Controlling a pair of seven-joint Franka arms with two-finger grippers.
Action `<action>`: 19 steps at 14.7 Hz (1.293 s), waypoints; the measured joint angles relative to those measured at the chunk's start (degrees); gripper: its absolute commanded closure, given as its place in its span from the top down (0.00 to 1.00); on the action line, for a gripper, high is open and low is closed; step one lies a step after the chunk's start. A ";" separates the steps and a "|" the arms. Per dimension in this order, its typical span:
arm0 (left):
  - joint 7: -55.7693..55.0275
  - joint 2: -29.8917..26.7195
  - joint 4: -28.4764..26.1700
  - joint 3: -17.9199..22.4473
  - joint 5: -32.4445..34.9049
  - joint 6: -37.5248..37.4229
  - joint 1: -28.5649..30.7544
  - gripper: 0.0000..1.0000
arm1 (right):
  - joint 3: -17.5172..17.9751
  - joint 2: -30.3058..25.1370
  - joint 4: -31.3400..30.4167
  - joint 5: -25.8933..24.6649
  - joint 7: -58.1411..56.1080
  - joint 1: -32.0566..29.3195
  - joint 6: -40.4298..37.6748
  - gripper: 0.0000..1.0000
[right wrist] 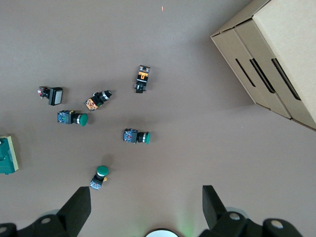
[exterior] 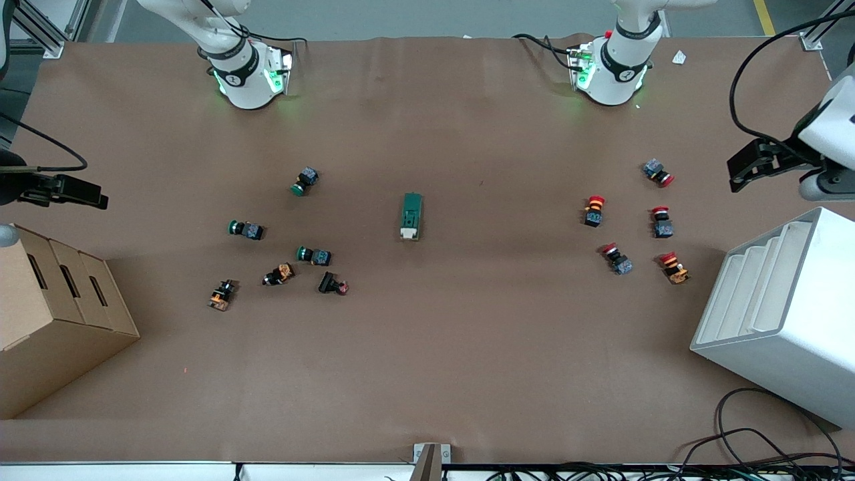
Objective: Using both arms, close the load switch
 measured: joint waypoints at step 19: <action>2.62 -6.93 -7.69 -0.70 -5.37 -1.39 2.32 1.00 | -2.45 -16.22 -14.85 0.00 0.09 2.39 4.28 1.00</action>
